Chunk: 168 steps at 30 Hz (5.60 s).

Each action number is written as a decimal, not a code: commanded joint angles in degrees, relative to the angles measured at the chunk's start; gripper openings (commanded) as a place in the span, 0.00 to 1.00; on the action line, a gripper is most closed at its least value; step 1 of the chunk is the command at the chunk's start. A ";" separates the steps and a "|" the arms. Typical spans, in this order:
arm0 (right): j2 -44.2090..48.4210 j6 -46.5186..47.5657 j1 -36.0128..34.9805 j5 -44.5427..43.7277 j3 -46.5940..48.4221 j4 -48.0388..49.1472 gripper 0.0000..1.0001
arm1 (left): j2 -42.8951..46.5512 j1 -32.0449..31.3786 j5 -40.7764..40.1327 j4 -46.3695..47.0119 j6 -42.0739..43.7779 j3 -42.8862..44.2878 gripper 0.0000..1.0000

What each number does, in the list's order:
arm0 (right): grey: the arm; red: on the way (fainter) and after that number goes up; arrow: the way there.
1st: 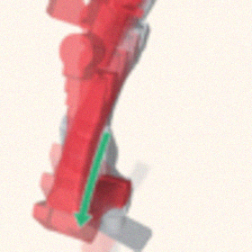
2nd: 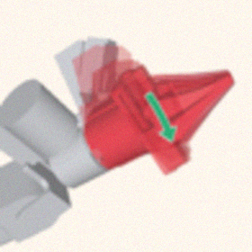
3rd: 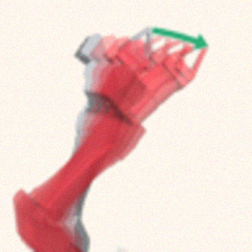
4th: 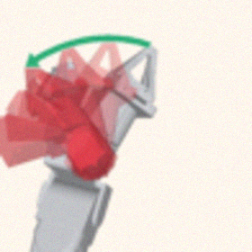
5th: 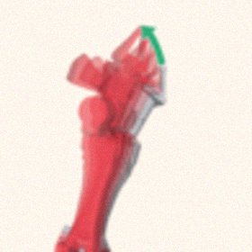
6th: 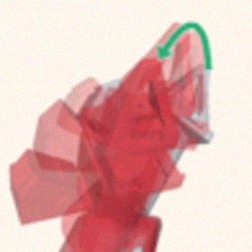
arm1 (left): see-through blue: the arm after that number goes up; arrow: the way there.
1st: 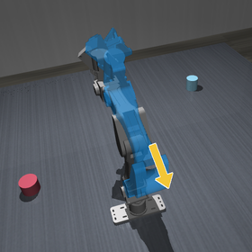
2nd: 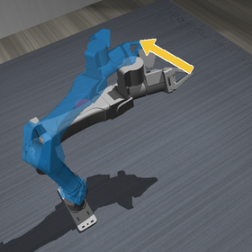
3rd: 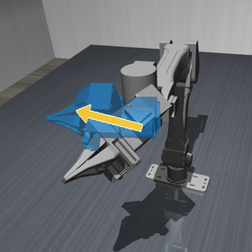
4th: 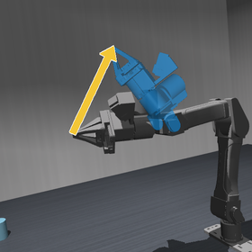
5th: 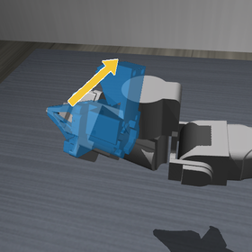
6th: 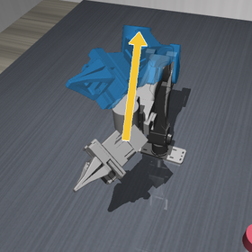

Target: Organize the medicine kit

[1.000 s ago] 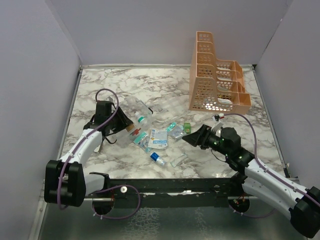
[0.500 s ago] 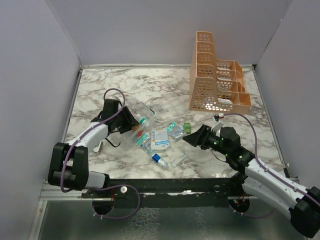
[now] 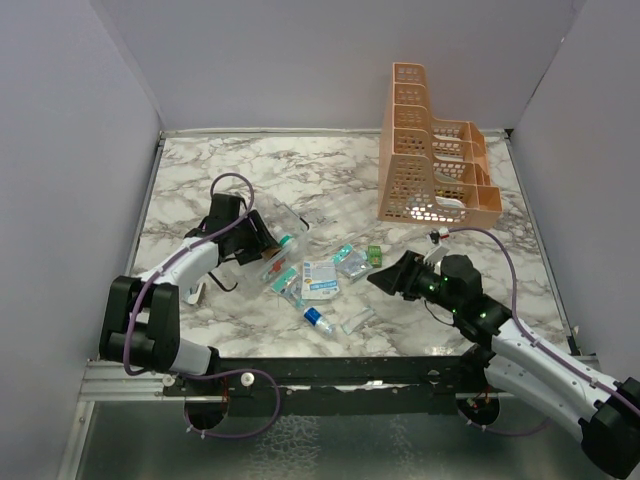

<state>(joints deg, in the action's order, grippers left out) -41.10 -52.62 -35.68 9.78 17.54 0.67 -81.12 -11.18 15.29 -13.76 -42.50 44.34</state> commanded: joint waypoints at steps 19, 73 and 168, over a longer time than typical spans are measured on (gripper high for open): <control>-0.36 1.50 -0.26 -3.14 0.87 -0.80 0.63 | -3.83 -1.68 -7.50 -4.20 4.12 5.26 0.34; -15.22 7.99 -0.39 0.87 10.20 -10.56 0.58 | 22.54 -8.92 -7.20 -9.34 13.67 7.91 0.67; -36.11 4.41 -37.47 -32.34 29.63 20.04 0.19 | 37.09 -9.09 21.43 11.74 -2.37 -8.55 0.54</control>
<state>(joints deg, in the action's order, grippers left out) -74.89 -46.59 -72.79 -24.60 44.25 19.77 -45.06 -20.03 38.76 -4.29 -44.36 36.16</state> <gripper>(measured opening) 0.222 0.595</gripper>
